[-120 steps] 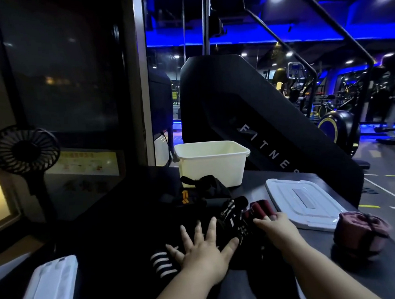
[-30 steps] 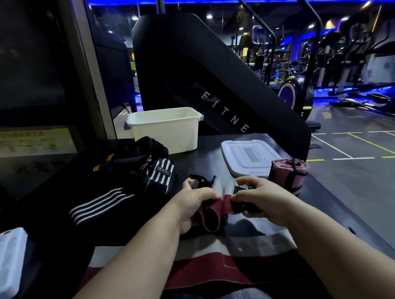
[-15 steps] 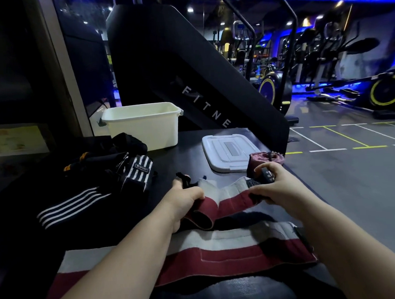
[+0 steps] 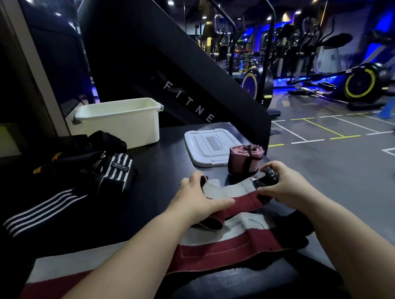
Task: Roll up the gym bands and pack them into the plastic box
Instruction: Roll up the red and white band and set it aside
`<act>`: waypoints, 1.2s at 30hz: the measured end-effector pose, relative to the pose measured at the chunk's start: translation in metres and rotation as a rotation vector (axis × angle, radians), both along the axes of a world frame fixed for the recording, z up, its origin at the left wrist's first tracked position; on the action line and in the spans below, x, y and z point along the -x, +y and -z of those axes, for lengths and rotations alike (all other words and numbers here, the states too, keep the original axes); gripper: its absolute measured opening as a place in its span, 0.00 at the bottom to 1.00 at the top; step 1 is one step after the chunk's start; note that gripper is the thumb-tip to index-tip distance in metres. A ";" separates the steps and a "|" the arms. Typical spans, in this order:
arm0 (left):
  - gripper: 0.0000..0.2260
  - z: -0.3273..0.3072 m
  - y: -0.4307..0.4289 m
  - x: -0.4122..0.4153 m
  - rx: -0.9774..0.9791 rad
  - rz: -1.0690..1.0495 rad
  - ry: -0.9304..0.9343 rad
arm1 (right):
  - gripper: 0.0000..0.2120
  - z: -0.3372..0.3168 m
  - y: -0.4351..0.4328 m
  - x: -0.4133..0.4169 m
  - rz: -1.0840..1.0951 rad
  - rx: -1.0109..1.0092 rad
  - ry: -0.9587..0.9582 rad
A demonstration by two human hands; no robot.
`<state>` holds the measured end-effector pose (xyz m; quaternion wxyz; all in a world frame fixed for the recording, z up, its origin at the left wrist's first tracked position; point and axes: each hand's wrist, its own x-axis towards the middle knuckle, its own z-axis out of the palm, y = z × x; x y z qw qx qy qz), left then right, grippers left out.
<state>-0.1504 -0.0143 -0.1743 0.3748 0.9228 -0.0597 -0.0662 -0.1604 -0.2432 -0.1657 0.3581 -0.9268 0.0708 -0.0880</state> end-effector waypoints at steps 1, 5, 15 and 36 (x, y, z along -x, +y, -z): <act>0.35 0.000 -0.001 0.000 -0.027 -0.002 -0.008 | 0.20 0.002 -0.002 0.001 -0.001 0.008 0.008; 0.29 -0.002 0.003 -0.003 -0.006 -0.014 -0.007 | 0.19 0.012 -0.005 0.005 -0.002 0.083 0.034; 0.31 -0.007 0.032 -0.005 0.113 0.013 0.052 | 0.21 0.014 -0.001 0.003 -0.022 0.197 0.090; 0.19 -0.002 0.067 0.001 0.206 -0.090 -0.034 | 0.16 0.033 0.072 0.009 -0.470 0.493 -0.047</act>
